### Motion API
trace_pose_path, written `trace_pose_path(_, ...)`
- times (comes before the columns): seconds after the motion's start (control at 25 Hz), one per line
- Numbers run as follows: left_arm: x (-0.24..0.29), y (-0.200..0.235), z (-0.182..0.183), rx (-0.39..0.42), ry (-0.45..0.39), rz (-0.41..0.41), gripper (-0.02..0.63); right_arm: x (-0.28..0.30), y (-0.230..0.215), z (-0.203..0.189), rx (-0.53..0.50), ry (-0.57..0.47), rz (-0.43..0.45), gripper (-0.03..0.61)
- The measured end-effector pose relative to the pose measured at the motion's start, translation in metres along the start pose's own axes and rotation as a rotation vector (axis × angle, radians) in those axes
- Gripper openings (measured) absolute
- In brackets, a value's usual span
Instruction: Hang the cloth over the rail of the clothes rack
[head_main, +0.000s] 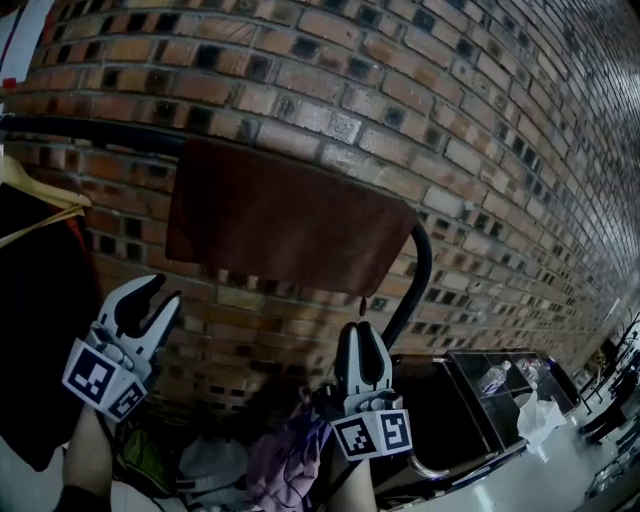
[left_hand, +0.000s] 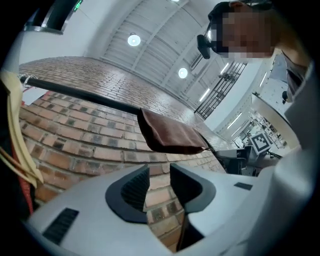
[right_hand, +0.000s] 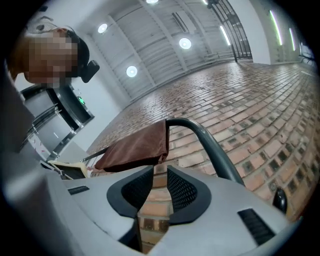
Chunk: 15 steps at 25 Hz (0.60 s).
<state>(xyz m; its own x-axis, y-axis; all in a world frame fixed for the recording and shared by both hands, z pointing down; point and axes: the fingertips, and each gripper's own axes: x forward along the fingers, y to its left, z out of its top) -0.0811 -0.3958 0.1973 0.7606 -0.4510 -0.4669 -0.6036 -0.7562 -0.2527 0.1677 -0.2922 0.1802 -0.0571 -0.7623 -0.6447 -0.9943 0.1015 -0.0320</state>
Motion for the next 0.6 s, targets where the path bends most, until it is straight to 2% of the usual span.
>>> trace_pose_path(0.12,-0.013,-0.012,-0.022,-0.016,0.02,0.06,0.047,-0.01,0.002,-0.013,-0.03,0.018,-0.032,0.069)
trace_pose_path(0.28,-0.018,-0.029,-0.047,-0.056,0.05,0.076,0.022,-0.02,0.006,-0.027,-0.02,0.041,-0.023,0.063)
trace_pose_path(0.4,-0.021,-0.04,-0.062,-0.08,0.071,0.102,0.015,-0.031,0.004,-0.04,0.0,0.062,-0.032,0.005)
trace_pose_path(0.52,-0.026,-0.052,-0.075,-0.095,0.094,0.115,0.012,-0.04,0.009,-0.056,0.017,0.104,-0.029,0.005)
trace_pose_path(0.6,-0.033,-0.065,-0.086,-0.097,0.141,0.098,0.012,-0.05,0.017,-0.069,0.044,0.145,-0.015,0.005)
